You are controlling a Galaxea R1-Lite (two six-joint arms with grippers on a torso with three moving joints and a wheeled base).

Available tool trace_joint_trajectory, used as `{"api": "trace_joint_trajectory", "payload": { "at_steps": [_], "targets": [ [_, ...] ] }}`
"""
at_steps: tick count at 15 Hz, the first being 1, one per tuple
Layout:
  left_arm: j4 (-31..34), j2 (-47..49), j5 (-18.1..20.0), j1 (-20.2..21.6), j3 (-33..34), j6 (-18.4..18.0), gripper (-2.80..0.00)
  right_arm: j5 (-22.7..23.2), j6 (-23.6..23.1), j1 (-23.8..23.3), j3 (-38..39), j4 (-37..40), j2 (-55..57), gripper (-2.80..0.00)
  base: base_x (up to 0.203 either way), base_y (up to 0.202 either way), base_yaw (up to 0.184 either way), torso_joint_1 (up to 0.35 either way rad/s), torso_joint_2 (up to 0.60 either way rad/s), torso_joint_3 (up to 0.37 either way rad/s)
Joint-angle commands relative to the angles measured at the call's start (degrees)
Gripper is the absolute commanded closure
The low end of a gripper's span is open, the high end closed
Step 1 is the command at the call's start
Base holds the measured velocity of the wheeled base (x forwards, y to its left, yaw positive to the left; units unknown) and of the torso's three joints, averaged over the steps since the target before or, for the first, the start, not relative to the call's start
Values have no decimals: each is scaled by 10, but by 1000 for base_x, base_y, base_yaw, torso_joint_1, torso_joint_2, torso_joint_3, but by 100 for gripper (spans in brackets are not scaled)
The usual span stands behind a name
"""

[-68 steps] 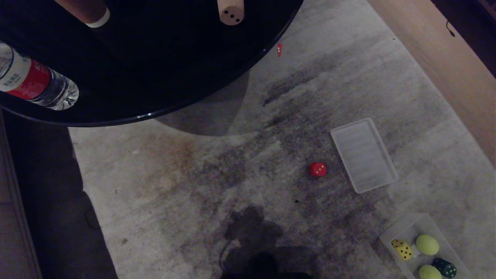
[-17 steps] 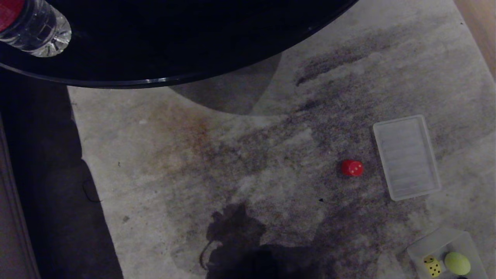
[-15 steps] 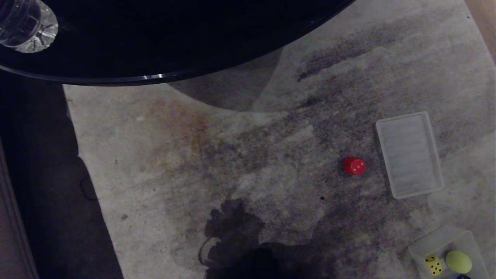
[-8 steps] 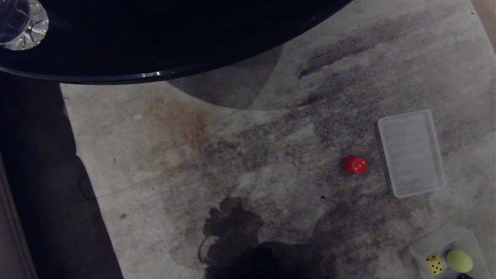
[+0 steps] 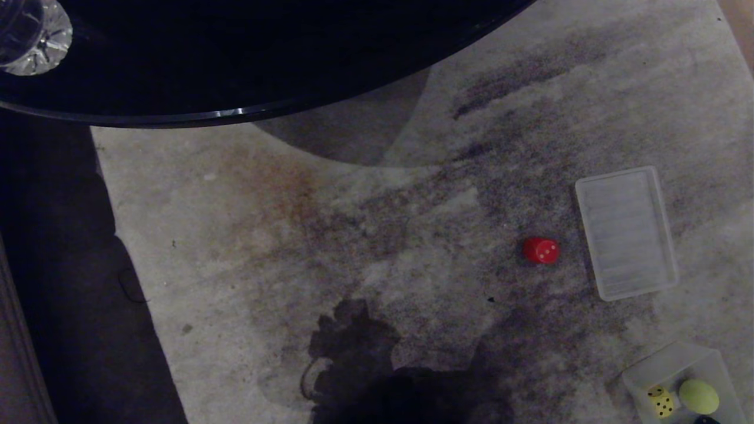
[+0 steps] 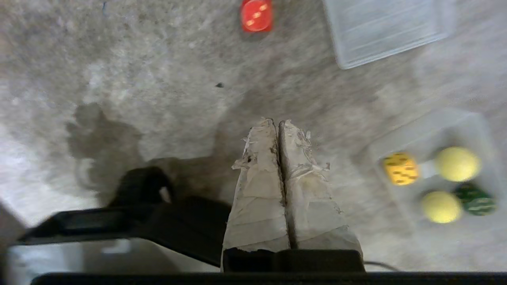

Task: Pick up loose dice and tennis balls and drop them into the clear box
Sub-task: Pick up toys out of the box

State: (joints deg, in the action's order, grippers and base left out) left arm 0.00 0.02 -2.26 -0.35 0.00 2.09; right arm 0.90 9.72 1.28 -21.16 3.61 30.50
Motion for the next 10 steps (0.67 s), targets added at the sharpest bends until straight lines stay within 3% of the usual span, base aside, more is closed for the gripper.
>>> {"api": "trace_joint_trajectory", "payload": {
  "at_steps": [1,6,10],
  "targets": [
    [0,1,0,0,1,0,0,0,19,10,-18,-49,178,0,0,0,0,0,0,0],
    [1,1,0,0,1,0,0,-6,46,18,-41,-240,443,0,0,0,0,0,0,0],
    [0,1,0,0,1,0,0,-9,55,37,-85,-288,601,0,0,0,0,0,0,0]
  ]
}}
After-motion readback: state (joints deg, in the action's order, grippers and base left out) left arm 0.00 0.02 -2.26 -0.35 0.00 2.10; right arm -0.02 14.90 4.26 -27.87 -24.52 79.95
